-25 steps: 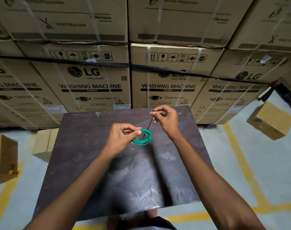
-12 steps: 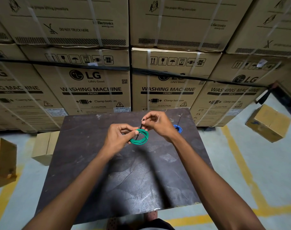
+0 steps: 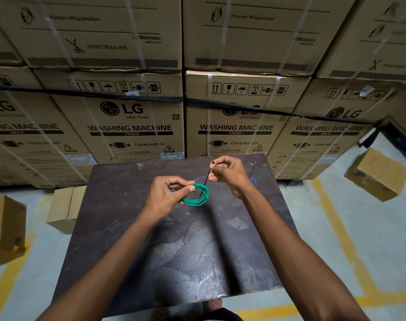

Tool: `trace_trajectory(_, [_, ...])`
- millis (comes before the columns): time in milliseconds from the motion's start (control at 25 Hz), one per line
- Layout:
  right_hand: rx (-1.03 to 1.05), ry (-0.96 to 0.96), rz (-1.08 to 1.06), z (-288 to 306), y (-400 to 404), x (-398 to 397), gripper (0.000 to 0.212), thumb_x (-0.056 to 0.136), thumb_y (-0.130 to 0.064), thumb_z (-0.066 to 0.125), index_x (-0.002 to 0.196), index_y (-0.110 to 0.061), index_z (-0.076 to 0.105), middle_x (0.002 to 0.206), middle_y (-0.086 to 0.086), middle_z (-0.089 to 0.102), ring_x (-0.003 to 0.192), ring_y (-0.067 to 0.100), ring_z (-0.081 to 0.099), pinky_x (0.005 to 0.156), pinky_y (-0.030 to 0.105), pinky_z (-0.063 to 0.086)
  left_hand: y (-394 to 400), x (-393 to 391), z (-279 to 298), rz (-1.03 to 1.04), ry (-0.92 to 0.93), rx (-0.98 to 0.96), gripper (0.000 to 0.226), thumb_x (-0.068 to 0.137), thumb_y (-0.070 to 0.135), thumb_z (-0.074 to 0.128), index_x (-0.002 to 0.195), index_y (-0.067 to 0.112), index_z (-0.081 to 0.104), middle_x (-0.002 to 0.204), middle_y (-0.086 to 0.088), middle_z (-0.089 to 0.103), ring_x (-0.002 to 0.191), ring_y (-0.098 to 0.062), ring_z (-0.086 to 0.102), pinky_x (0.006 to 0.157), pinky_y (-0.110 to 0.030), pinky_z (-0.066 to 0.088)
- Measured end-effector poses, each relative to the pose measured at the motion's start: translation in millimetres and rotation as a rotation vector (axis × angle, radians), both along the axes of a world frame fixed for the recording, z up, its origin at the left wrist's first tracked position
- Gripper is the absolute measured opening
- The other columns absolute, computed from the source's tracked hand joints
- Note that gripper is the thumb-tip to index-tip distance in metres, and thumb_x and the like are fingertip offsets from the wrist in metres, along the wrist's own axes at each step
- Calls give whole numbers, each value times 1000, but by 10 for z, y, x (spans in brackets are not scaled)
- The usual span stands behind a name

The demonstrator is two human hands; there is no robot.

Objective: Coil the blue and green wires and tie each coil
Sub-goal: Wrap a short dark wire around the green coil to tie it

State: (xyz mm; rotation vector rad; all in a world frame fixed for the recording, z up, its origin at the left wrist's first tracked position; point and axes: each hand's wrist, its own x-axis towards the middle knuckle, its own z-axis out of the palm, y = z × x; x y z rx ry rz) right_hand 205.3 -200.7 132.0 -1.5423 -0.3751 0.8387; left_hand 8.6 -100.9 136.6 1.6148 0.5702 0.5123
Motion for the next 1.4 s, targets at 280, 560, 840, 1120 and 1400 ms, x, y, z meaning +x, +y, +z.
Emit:
trace_trajectory(280, [-88, 63, 159, 118, 9, -145, 12, 90, 8, 69, 92, -3, 63, 74, 15, 71, 56, 16, 68, 53, 25, 59, -3, 29, 7, 5, 23, 9, 16, 84, 2, 79, 84, 17, 79, 88, 1, 81, 67, -11, 71, 50, -26, 59])
trace_trajectory(560, [-41, 42, 326, 210, 31, -215, 13, 90, 6, 69, 87, -6, 67, 72, 5, 72, 66, 14, 67, 66, 28, 55, 27, 39, -7, 51, 61, 24, 19, 85, 3, 79, 84, 22, 79, 82, 1, 81, 64, -8, 70, 49, -23, 57])
trace_trajectory(840, [-40, 31, 380, 201, 54, -241, 14, 87, 7, 71, 84, -6, 70, 76, 4, 73, 71, 14, 67, 68, 26, 55, 88, 39, -1, 77, 92, 27, 17, 84, 4, 80, 85, 22, 79, 82, 0, 81, 63, -8, 70, 50, -24, 58])
trace_trajectory(1120, [-30, -36, 440, 243, 67, -195, 13, 85, 9, 73, 85, -4, 72, 80, 6, 73, 74, 13, 69, 71, 25, 57, 148, 43, 12, 37, 130, 14, 18, 85, 6, 80, 88, 23, 80, 79, -1, 80, 61, -11, 68, 49, -24, 57])
trace_trajectory(1400, [-11, -80, 444, 243, 86, -221, 17, 83, 11, 74, 84, -5, 73, 82, 8, 73, 76, 13, 68, 72, 24, 56, 169, 54, 50, -18, 154, -20, 18, 85, 3, 78, 94, 19, 79, 78, 4, 80, 58, -6, 67, 48, -21, 57])
